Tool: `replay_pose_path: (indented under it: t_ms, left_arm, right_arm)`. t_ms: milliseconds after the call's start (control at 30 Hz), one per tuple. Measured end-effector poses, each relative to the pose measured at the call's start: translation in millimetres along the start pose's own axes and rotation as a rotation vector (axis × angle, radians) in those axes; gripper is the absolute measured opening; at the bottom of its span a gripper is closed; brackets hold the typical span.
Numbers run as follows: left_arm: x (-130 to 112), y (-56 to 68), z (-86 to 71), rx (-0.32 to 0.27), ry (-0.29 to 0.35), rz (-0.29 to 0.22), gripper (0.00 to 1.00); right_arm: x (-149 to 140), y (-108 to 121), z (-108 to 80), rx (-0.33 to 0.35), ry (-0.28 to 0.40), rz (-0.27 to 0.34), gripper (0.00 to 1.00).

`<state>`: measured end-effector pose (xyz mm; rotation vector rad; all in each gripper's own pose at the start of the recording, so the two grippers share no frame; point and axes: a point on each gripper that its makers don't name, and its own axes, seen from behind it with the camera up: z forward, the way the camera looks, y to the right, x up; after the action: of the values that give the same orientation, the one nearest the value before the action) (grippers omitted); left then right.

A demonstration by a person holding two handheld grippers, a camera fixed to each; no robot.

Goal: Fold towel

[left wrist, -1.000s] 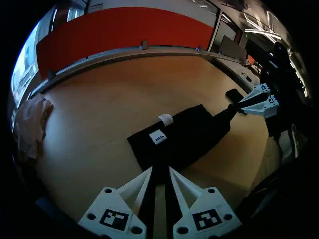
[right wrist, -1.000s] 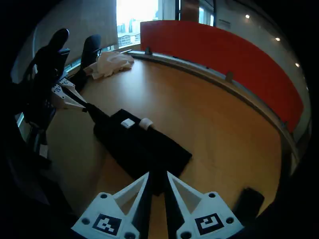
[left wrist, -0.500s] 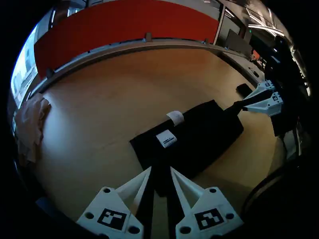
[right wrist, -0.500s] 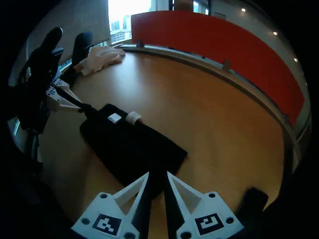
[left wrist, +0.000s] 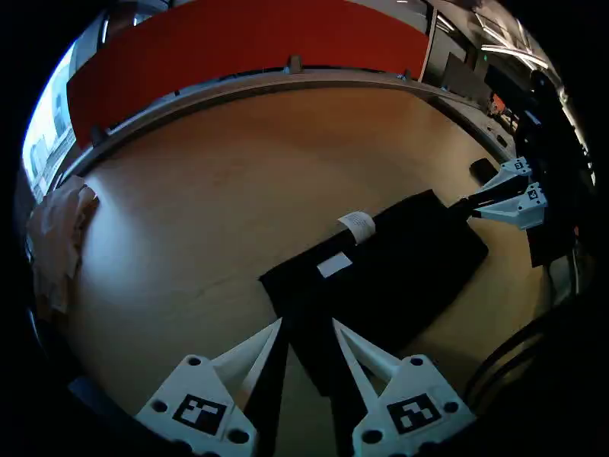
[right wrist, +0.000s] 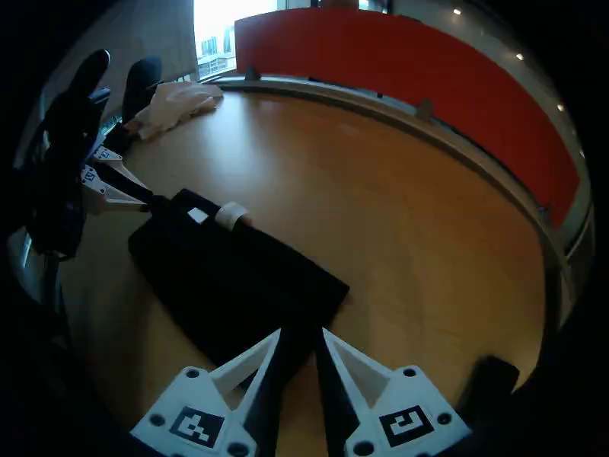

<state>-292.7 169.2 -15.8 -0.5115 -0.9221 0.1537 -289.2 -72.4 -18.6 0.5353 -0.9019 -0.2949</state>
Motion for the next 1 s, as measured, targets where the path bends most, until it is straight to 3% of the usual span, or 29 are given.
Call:
replay_pose_path:
  t_ms: [333, 633, 1000]
  left_arm:
    - [2, -11.2, 9.0, 0.043, -0.007, 0.015, 0.33]
    - [4, -20.3, 13.1, 0.073, -0.010, 0.016, 0.38]
    - [9, -29.1, 11.0, 0.086, -0.001, 0.000, 0.40]
  right_arm:
    - [2, 12, 9.3, -0.033, -0.002, -0.001, 0.35]
    - [4, 24, 14.1, -0.058, -0.006, -0.010, 0.59]
    - [11, 33, 17.9, -0.085, 0.006, -0.001, 0.62]
